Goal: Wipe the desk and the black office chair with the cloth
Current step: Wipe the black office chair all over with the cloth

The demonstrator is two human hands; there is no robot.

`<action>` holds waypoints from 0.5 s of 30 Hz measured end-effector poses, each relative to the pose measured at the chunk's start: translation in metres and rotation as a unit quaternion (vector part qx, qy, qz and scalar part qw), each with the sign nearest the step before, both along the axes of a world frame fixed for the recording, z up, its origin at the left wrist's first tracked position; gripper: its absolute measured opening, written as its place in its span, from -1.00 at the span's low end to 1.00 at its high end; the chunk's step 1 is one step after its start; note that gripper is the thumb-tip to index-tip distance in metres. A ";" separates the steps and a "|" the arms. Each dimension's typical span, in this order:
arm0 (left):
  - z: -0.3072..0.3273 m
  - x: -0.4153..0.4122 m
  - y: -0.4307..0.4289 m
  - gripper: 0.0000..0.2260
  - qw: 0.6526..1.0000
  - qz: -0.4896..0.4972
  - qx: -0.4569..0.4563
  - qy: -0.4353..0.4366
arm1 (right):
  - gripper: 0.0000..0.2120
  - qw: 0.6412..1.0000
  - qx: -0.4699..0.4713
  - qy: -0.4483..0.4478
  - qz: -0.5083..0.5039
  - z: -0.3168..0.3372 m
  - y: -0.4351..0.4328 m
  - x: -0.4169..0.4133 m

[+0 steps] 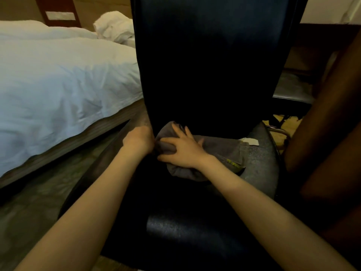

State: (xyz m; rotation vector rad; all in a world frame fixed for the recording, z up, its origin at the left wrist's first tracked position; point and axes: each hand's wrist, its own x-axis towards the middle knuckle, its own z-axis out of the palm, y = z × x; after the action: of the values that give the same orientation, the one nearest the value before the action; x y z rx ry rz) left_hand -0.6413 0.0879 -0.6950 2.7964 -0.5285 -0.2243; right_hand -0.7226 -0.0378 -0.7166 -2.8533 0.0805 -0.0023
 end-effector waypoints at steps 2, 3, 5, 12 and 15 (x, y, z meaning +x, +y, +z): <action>-0.005 -0.007 -0.002 -0.77 1.000 0.000 0.004 0.004 | -0.52 1.000 0.009 -0.017 -0.004 -0.002 -0.002 0.000; -0.009 -0.009 -0.003 -0.74 1.000 -0.004 0.006 0.006 | -0.55 0.999 0.003 -0.034 -0.019 -0.004 0.002 -0.001; -0.018 -0.014 -0.003 -0.73 1.000 -0.010 0.005 0.000 | -0.59 0.997 0.013 -0.063 -0.044 -0.010 0.004 0.001; -0.022 -0.010 0.001 -0.72 0.999 0.010 -0.025 0.037 | -0.68 0.977 0.041 -0.123 -0.167 -0.017 -0.073 -0.036; -0.025 -0.009 0.004 -0.76 0.998 0.005 -0.026 0.049 | -0.58 0.956 0.017 -0.142 -0.254 -0.017 -0.120 -0.074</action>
State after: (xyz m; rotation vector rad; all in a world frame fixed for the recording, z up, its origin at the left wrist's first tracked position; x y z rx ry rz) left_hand -0.6505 0.0915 -0.7203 2.7218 -0.4896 -0.3380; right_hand -0.7965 -0.1573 -0.7333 -2.6799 0.7380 -0.5077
